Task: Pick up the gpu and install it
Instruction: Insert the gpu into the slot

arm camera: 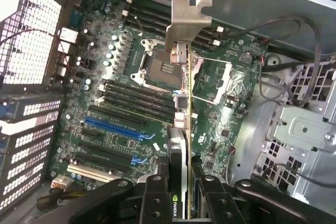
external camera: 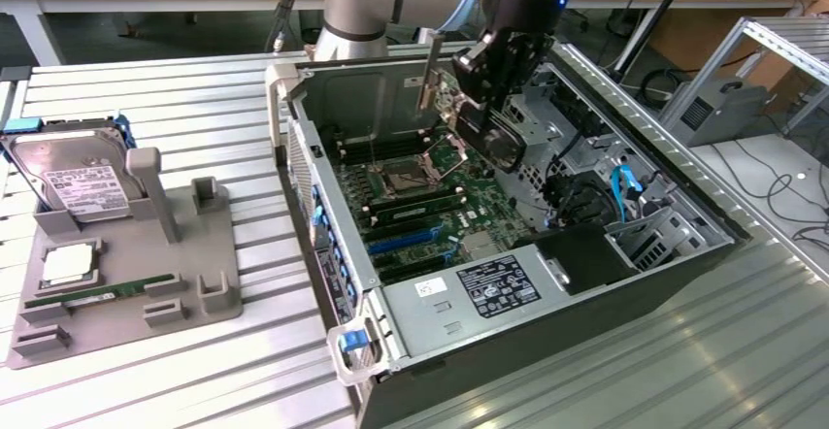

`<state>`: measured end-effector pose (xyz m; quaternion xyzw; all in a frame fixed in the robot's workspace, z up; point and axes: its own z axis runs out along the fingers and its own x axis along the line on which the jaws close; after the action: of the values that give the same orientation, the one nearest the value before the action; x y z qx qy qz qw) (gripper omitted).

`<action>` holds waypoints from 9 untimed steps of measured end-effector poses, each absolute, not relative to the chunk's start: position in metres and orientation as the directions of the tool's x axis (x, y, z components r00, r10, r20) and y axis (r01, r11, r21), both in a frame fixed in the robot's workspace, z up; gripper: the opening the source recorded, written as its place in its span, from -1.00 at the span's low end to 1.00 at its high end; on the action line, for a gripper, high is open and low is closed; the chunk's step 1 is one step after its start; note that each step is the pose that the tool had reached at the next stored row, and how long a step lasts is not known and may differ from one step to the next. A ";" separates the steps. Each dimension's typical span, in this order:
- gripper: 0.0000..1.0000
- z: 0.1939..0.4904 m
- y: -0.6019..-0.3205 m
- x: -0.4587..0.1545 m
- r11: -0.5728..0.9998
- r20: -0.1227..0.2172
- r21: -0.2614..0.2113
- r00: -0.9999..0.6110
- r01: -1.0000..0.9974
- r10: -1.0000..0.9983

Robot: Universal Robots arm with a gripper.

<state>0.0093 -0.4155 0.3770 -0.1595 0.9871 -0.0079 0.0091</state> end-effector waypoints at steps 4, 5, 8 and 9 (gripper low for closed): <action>-0.47 0.377 -0.415 0.009 0.922 -0.015 -0.018 -0.922 -0.386 -0.386; -0.47 0.377 -0.415 0.009 0.915 -0.015 -0.018 -0.915 -0.403 -0.403; -0.47 0.377 -0.415 0.009 0.891 -0.015 -0.018 -0.890 -0.455 -0.455; -0.47 0.377 -0.415 0.009 0.878 -0.015 -0.018 -0.878 -0.479 -0.479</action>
<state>0.0093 -0.4155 0.3769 -0.2472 0.9689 -0.0070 0.0097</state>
